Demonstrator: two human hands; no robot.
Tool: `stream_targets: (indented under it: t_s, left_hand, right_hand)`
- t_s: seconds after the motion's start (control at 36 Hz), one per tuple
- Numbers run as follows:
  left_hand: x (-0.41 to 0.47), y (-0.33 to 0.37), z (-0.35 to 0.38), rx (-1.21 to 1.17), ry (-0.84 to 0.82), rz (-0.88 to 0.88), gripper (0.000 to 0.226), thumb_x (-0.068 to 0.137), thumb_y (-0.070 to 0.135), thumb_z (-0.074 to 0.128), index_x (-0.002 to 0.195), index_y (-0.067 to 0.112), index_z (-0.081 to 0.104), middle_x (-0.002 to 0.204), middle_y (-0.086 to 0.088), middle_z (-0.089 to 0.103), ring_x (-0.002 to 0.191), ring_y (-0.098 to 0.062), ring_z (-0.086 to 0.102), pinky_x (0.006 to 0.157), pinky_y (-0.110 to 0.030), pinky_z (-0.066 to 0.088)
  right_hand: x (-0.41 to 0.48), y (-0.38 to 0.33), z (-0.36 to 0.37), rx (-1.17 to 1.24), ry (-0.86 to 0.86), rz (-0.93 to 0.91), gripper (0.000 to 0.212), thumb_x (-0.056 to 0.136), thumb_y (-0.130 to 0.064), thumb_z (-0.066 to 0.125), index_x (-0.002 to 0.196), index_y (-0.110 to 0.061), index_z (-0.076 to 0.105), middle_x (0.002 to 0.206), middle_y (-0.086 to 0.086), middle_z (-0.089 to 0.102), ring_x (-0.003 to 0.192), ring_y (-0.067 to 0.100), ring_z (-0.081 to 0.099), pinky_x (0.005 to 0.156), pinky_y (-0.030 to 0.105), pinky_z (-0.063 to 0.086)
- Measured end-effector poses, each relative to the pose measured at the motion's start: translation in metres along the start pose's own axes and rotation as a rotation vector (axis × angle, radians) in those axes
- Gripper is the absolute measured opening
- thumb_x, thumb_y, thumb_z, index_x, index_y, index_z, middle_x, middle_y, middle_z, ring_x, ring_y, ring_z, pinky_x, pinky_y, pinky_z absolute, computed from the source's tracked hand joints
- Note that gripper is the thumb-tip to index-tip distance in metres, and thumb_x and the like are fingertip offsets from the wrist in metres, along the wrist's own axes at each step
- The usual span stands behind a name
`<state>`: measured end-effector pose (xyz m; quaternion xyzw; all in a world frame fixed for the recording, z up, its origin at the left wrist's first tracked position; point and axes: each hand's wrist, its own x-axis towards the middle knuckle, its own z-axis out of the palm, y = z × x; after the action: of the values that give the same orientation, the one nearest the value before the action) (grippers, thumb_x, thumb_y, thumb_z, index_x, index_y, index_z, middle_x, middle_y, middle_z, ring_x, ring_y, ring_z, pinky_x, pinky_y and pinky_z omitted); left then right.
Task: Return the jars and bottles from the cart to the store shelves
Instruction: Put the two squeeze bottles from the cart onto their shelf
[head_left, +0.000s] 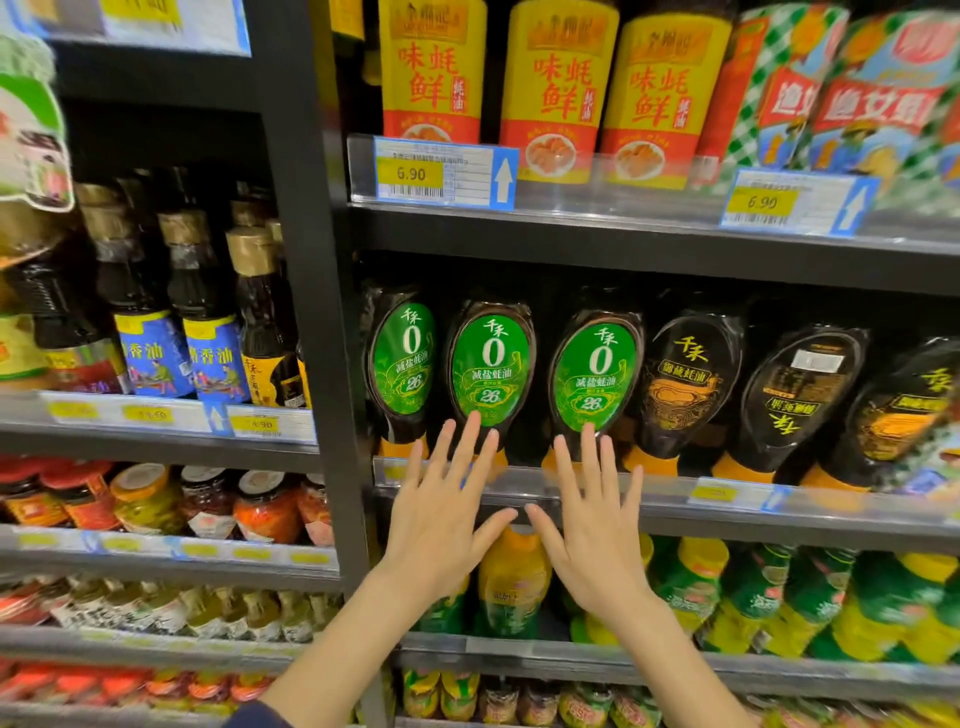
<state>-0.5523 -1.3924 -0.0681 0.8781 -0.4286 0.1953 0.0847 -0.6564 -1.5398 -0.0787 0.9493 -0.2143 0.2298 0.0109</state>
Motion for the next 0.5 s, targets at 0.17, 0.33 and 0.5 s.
stream_targets:
  t_s: [0.17, 0.33, 0.5]
  left_hand:
    - [0.0056, -0.0017, 0.0038, 0.052, -0.005, 0.017, 0.078, 0.089, 0.067, 0.022, 0.148, 0.015, 0.024, 0.155, -0.007, 0.019, 0.141, -0.03, 0.026, 0.108, -0.05, 0.019]
    - [0.0056, -0.0046, 0.0081, 0.084, 0.004, 0.035, 0.079, 0.089, 0.067, 0.021, 0.148, 0.015, 0.02, 0.155, -0.006, 0.017, 0.141, -0.03, 0.025, 0.108, -0.053, 0.018]
    - [0.0064, -0.0051, 0.0094, 0.085, 0.011, 0.034, 0.078, 0.09, 0.067, 0.016, 0.148, 0.015, 0.02, 0.156, -0.006, 0.019, 0.141, -0.03, 0.024, 0.108, -0.053, 0.018]
  right_hand:
    - [0.0027, -0.0029, 0.0043, -0.054, 0.005, 0.005, 0.076, 0.092, -0.062, 0.008, 0.148, -0.012, 0.023, 0.156, 0.011, 0.016, 0.143, 0.033, 0.013, 0.11, 0.058, 0.007]
    - [0.0047, 0.0, 0.0092, -0.065, 0.023, -0.006, 0.076, 0.092, -0.062, 0.009, 0.148, -0.012, 0.022, 0.156, 0.011, 0.015, 0.143, 0.033, 0.012, 0.111, 0.059, 0.007]
    - [0.0067, 0.0022, 0.0109, -0.064, 0.026, -0.013, 0.075, 0.092, -0.063, 0.01, 0.149, -0.015, 0.019, 0.157, 0.008, 0.011, 0.144, 0.031, 0.009, 0.111, 0.057, 0.004]
